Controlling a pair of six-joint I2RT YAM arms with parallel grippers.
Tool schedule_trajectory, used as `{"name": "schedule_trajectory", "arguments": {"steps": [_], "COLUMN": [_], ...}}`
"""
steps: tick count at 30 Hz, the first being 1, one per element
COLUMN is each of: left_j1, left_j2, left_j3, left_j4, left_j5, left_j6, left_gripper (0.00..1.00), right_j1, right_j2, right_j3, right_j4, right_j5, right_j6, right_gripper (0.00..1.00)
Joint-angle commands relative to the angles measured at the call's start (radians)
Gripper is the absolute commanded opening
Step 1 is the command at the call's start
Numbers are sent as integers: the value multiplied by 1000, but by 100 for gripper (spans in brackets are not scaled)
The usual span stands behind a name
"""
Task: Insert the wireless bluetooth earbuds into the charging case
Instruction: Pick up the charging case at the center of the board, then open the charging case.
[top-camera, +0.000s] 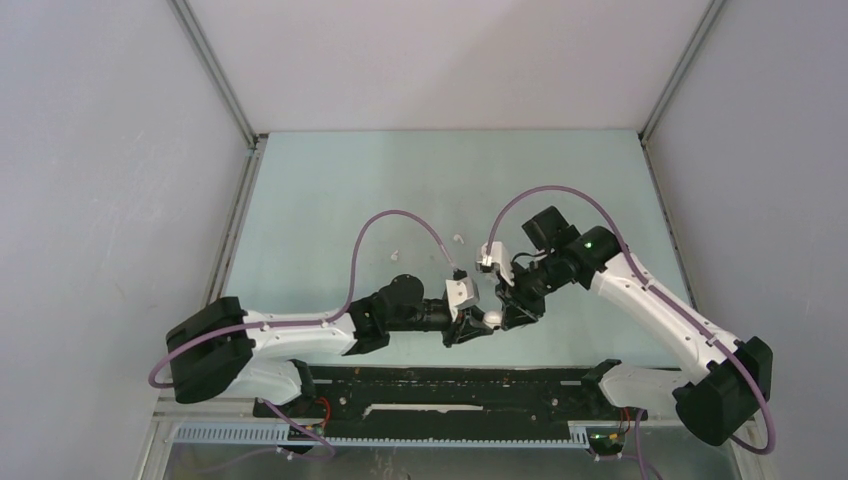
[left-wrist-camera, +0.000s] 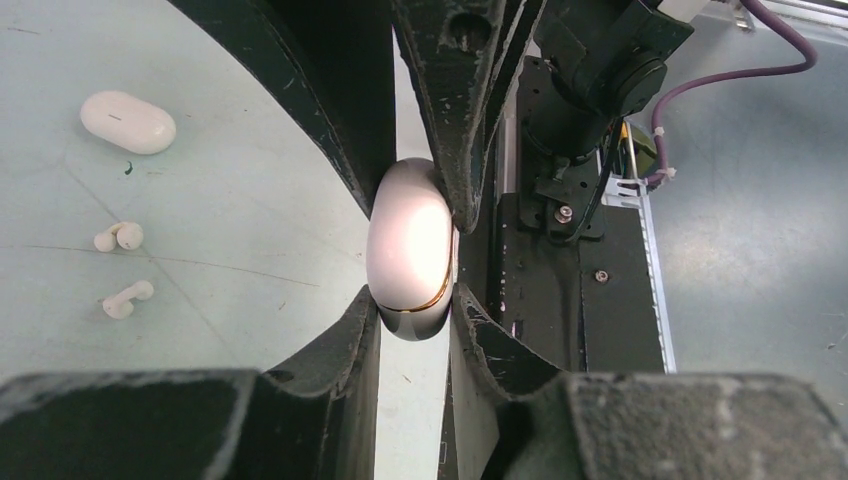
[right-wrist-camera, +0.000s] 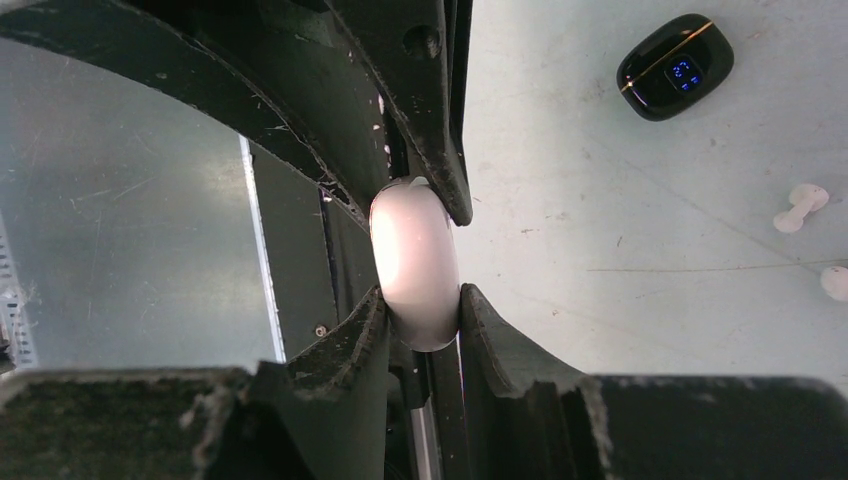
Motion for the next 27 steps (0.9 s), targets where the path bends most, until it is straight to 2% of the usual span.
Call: {"name": "schedule_trajectory", "arguments": {"steps": [1, 8, 16, 27], "left_j1": [-44, -46, -47, -49], "left_j2": [1, 3, -1, -3], "left_j3": [0, -4, -6, -3], "left_j4": [89, 103, 102, 91], "left_j5": [54, 52, 46, 35], "left_j6": [43, 40, 32, 38], "left_gripper": [0, 0, 0, 0], "right_j1": [-36, -65, -79, -124], "right_j2": [-3, 3, 2, -8], "right_j3": [40, 65, 64, 78], "right_j4": [103, 83, 83, 70], "right_j5": [2, -27, -27, -82], "right_j6": [44, 46, 55, 55], "right_gripper": [28, 32, 46, 47]}}
